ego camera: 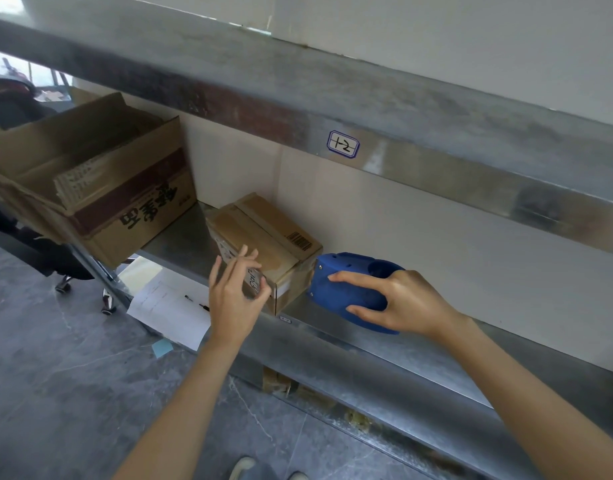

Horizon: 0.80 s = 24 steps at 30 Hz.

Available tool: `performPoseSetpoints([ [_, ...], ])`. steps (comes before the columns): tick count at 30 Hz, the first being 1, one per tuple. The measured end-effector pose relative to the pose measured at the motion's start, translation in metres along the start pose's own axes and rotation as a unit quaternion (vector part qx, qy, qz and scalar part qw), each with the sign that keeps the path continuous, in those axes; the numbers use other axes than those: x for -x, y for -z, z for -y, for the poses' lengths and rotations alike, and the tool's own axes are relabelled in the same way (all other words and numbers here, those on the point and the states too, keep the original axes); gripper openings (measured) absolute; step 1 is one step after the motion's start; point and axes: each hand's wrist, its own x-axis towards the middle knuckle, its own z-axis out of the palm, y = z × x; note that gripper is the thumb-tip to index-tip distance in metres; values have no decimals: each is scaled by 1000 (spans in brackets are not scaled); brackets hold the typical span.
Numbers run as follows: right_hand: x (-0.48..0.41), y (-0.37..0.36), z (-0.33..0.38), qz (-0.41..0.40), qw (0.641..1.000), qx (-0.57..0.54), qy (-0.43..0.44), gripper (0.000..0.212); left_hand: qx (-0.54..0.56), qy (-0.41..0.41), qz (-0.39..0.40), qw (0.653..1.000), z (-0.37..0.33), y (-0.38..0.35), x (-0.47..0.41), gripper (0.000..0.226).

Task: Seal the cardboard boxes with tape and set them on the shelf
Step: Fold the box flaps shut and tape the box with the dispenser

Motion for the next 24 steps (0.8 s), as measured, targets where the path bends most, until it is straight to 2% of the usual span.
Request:
performPoseSetpoints([
  [5,0,-2,0,1,1000,-8,1,54,-55,7,-28,998,-2,-3,-6,27],
  [11,0,-6,-2,8,1000,-5,-11,53,-44,28,-61,997,-3,-12,-4,31],
  [18,1,-11,-2,6,1000,-13,-15,51,-54,20,-22,998,-1,-9,-1,40],
  [24,1,-10,-3,14,1000,-17,-19,50,-68,8,-23,997,-1,-6,-6,34],
])
